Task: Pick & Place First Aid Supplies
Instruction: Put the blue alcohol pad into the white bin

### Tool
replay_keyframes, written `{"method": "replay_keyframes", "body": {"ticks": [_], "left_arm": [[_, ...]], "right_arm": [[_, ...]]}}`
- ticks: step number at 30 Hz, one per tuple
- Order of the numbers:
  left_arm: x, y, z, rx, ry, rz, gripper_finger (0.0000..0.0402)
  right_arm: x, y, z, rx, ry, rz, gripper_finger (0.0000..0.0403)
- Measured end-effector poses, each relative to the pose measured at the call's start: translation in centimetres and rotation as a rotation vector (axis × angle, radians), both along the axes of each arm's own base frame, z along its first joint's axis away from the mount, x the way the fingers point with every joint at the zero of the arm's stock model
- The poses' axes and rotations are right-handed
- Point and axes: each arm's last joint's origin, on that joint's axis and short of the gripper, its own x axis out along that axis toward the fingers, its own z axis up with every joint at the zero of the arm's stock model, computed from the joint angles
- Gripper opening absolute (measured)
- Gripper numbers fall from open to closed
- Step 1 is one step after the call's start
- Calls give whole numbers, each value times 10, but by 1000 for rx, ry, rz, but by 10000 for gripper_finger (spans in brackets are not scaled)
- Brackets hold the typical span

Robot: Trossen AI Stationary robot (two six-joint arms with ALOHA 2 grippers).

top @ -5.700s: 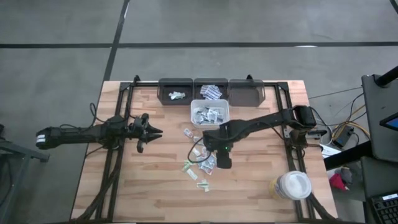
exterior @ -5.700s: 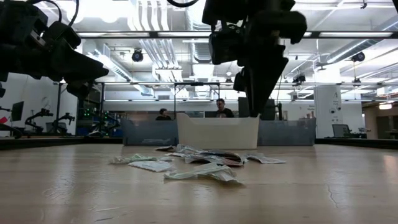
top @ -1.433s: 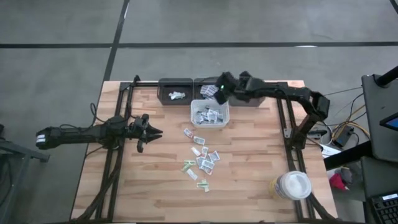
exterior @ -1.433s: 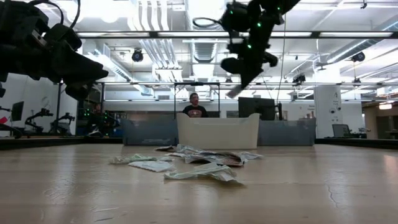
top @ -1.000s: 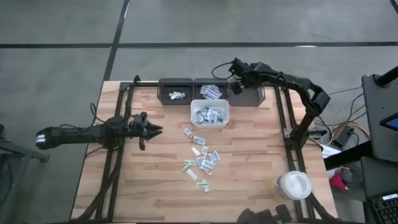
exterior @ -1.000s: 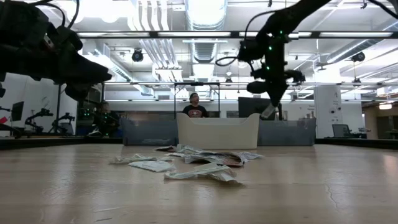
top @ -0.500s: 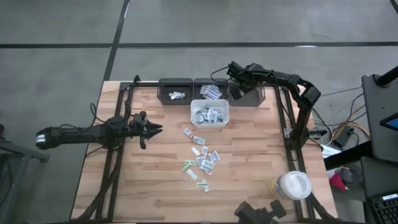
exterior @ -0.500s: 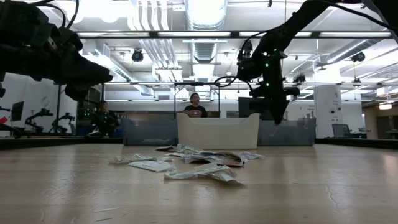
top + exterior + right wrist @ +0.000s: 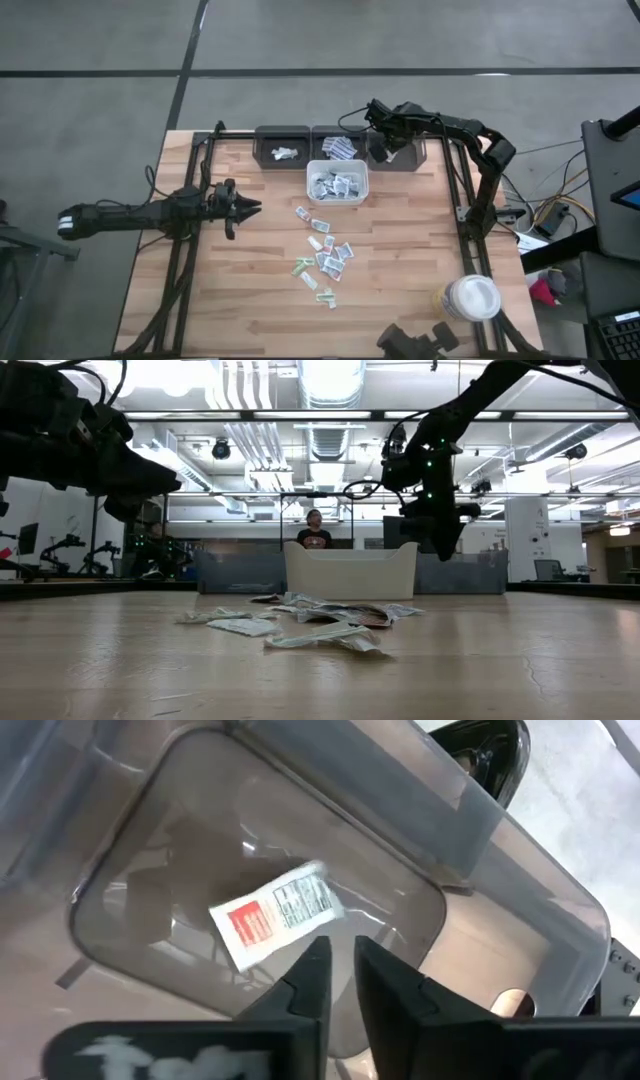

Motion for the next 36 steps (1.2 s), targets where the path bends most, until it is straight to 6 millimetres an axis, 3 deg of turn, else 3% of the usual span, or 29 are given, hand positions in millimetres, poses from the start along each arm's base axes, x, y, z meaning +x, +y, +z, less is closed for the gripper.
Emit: {"method": "replay_keyframes", "body": {"ticks": [7, 17, 27, 36], "left_arm": [[0, 0, 0, 0, 0, 0, 94], [0, 0, 0, 0, 5, 0, 94], [0, 0, 0, 0, 6, -1, 94], [-1, 0, -4, -5, 47, -1, 94]], "right_arm": [[2, 6, 8, 77, -74, -1, 91], [15, 40, 43, 47, -197, 36, 95], [42, 111, 80, -7, -363, 184, 66], [70, 193, 88, 9, -444, 489, 60]]}}
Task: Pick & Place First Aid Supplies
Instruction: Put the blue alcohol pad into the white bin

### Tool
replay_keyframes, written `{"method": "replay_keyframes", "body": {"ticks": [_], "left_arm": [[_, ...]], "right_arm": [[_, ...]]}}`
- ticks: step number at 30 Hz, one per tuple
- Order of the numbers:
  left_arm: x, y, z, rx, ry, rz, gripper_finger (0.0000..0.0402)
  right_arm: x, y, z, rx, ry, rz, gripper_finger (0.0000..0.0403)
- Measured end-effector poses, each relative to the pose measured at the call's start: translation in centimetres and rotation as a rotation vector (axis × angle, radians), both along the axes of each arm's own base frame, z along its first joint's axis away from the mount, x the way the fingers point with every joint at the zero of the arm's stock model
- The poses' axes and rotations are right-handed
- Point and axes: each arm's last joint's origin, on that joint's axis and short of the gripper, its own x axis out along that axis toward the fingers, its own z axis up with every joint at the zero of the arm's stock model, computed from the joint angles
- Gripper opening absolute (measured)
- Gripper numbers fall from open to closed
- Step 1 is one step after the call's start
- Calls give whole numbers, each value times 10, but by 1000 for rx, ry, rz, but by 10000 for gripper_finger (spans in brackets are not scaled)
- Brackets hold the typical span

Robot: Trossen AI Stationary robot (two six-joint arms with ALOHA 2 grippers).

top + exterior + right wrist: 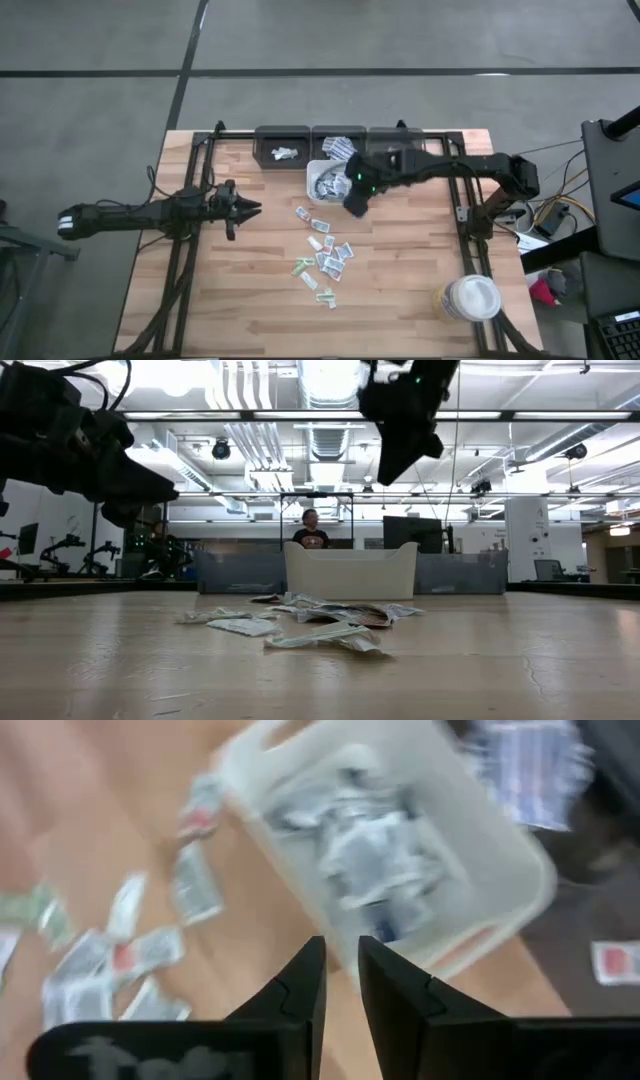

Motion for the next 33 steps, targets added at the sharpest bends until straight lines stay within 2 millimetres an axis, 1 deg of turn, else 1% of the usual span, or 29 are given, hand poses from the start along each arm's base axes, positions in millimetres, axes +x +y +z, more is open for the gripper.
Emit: {"method": "replay_keyframes", "body": {"ticks": [3, 8, 11, 14, 18, 24, 29, 33], "left_arm": [[0, 0, -1, 0, 12, 0, 94], [0, 0, -2, 22, 24, -5, 94], [0, 0, -2, 33, 25, -8, 94], [0, 0, -2, 45, 27, -10, 94], [0, 0, -2, 51, 27, -12, 94], [0, 0, -2, 52, 27, -12, 94], [0, 0, -2, 52, 27, -12, 94], [0, 0, -2, 50, 26, -11, 94]], "right_arm": [[3, 26, -1, -25, 16, 133, 61], [3, 60, -4, -60, 41, 310, 56], [2, 76, -6, -74, 51, 383, 52], [1, 86, -8, -85, 60, 439, 52], [0, 92, -9, -85, 63, 462, 54], [1, 95, -15, -14, 34, 520, 54], [5, 98, -26, -4, -23, 564, 56], [8, 99, -38, -3, -3, 569, 74]]}}
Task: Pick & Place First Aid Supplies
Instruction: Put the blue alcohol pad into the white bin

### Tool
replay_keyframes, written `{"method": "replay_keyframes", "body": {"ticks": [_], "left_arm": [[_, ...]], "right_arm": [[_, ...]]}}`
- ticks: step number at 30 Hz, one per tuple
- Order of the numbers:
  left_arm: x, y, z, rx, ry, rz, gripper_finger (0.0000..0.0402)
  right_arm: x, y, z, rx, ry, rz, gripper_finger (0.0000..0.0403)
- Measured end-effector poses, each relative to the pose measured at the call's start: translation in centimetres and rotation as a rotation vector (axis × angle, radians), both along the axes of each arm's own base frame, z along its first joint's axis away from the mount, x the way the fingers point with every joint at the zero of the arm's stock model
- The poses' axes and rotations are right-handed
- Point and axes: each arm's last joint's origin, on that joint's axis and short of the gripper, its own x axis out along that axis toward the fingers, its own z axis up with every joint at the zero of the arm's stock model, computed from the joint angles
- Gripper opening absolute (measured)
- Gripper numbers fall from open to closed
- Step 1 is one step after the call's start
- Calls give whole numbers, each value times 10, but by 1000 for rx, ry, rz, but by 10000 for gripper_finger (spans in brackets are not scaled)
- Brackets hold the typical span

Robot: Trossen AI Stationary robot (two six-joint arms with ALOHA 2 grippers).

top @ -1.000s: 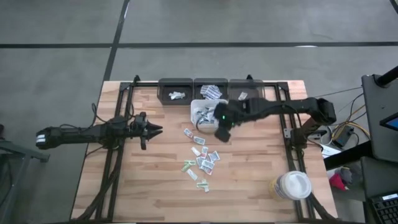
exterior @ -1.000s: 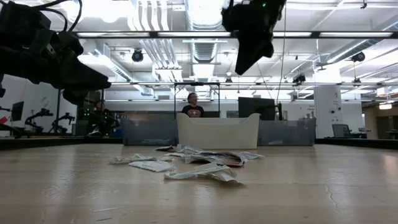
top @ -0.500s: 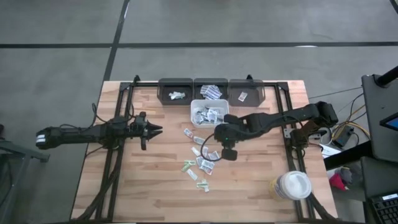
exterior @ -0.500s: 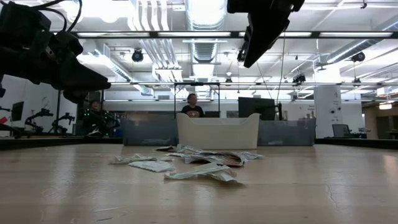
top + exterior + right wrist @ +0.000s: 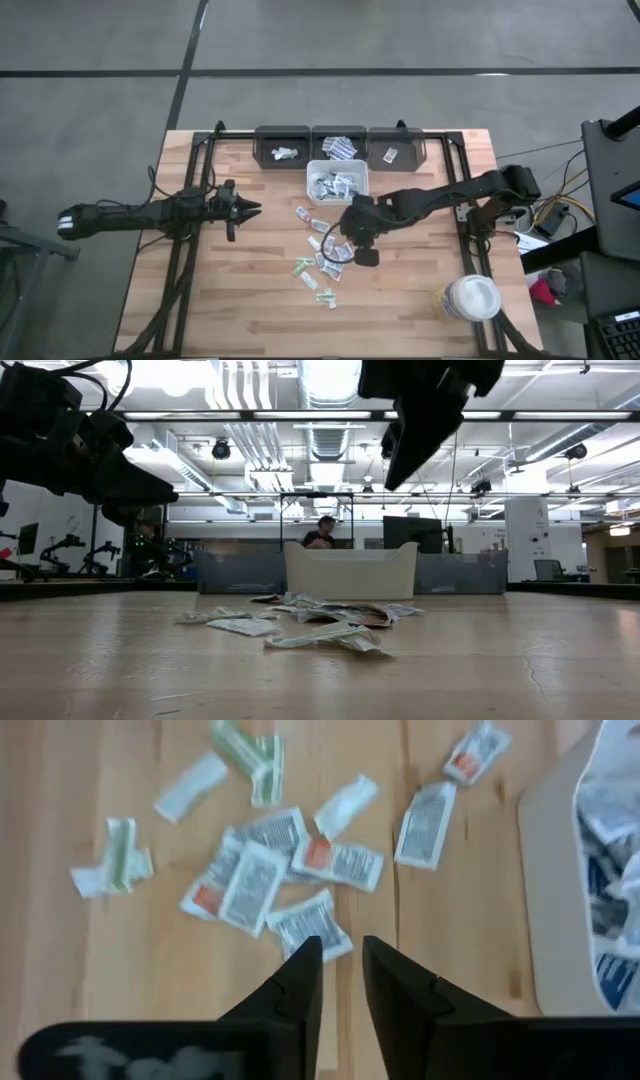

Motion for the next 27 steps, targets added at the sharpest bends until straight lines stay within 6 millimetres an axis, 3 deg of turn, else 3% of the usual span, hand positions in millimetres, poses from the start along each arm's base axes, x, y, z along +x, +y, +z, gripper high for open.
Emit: {"method": "replay_keyframes", "body": {"ticks": [12, 27], "left_arm": [[0, 0, 0, -10, 4, 2, 94], [0, 0, -1, -15, 5, 3, 94]], "right_arm": [[23, 4, -57, -52, 164, 112, 146], [37, 6, -94, -68, 222, 131, 144]]}}
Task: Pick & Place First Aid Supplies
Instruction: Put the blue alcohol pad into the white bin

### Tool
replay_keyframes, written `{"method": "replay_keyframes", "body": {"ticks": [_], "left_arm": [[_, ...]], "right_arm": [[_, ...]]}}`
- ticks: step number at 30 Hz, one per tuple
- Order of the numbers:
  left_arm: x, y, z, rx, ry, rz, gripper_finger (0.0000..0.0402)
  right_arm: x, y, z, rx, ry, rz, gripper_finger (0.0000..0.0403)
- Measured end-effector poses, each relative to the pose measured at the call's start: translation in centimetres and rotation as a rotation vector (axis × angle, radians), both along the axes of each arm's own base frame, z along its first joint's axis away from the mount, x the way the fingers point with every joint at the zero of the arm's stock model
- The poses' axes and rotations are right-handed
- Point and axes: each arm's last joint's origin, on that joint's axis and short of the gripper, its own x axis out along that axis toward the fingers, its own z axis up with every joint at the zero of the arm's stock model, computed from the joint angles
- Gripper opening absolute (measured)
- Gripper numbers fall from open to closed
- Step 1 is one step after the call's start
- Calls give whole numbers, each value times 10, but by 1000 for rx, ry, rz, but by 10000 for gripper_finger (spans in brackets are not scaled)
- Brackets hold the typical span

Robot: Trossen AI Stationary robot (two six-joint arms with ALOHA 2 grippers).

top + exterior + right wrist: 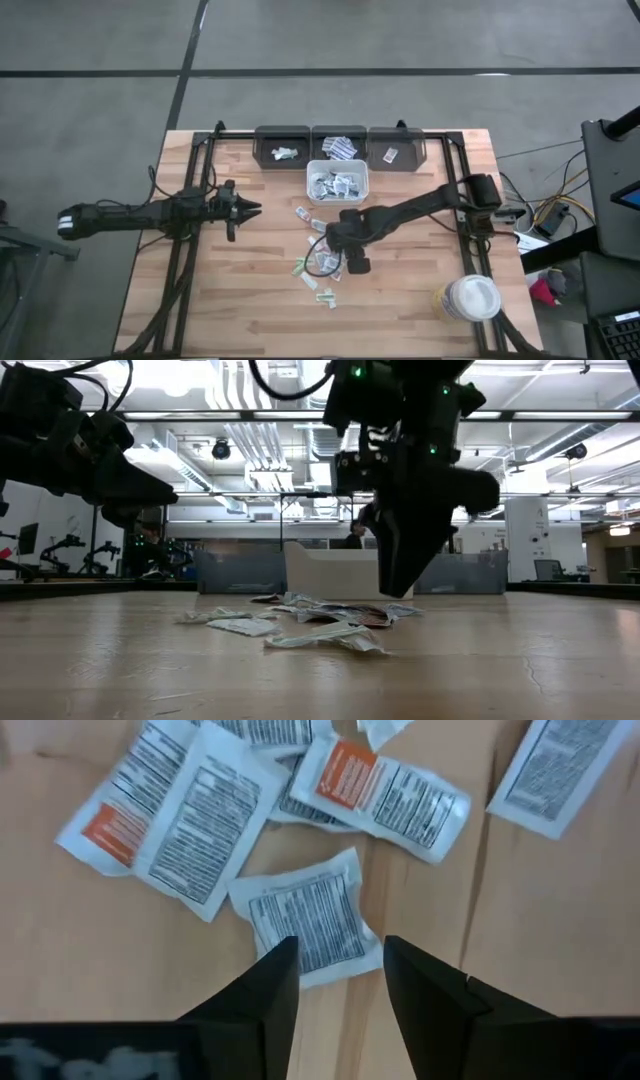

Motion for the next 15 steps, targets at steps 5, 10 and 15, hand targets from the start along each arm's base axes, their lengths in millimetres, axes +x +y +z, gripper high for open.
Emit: {"method": "replay_keyframes", "body": {"ticks": [5, 10, 15], "left_arm": [[0, 0, 0, 0, 0, 0, 94], [0, 0, 0, -12, -2, 3, 94], [0, 0, 0, -16, -1, 4, 94]], "right_arm": [[3, 0, -16, -8, 37, -1, 145], [7, 1, -20, -12, 41, -2, 137], [8, 0, -17, -27, 32, -6, 135]]}}
